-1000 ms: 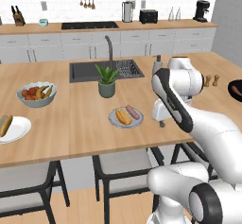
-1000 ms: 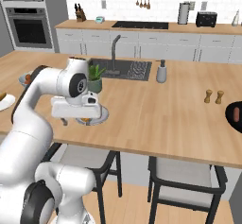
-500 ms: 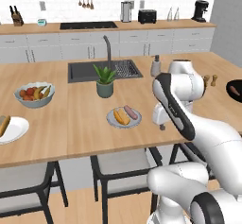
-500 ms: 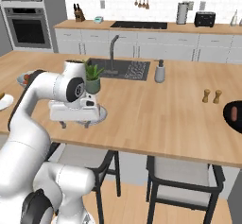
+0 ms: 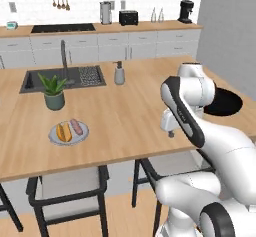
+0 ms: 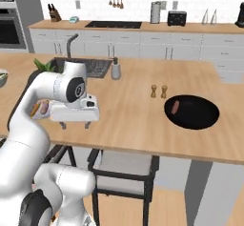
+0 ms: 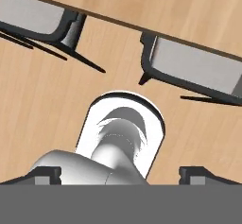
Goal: Place one bun and one sausage from the bowl on each plate.
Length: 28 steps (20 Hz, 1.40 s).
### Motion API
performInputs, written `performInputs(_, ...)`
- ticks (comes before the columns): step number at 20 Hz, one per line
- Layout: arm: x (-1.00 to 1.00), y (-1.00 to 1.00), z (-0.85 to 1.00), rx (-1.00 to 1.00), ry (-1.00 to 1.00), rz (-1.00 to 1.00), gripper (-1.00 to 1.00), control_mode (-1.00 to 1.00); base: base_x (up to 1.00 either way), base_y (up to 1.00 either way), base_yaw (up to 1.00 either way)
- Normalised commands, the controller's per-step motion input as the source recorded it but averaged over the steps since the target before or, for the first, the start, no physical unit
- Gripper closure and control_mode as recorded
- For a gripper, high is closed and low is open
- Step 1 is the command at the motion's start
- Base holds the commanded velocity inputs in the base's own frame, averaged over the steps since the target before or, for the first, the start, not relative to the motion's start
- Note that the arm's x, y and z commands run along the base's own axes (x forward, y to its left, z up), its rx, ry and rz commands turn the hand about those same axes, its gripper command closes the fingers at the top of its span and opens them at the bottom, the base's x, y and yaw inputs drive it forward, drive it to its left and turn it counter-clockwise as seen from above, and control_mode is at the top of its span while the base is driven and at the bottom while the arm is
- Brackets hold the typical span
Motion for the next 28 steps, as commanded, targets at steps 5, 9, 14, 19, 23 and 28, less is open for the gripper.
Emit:
performInputs(5,0.00,0.00,0.00,0.00,0.00,0.00,-1.00,1.00,0.08,-1.00,-0.01)
performInputs(9,0.00,0.00,0.00,0.00,0.00,0.00,-1.00,1.00,0.17,-0.98,0.00)
performInputs(14,0.00,0.00,0.00,0.00,0.00,0.00,-1.00,1.00,0.29,-0.74,0.00)
performInputs(19,0.00,0.00,0.00,0.00,0.00,0.00,-1.00,1.00,0.46,-0.46,0.07)
performInputs(23,0.00,0.00,0.00,0.00,0.00,0.00,-1.00,1.00,0.67,-0.29,0.19)
performInputs(28,0.00,0.00,0.00,0.00,0.00,0.00,-1.00,1.00,0.58,-0.45,0.17)
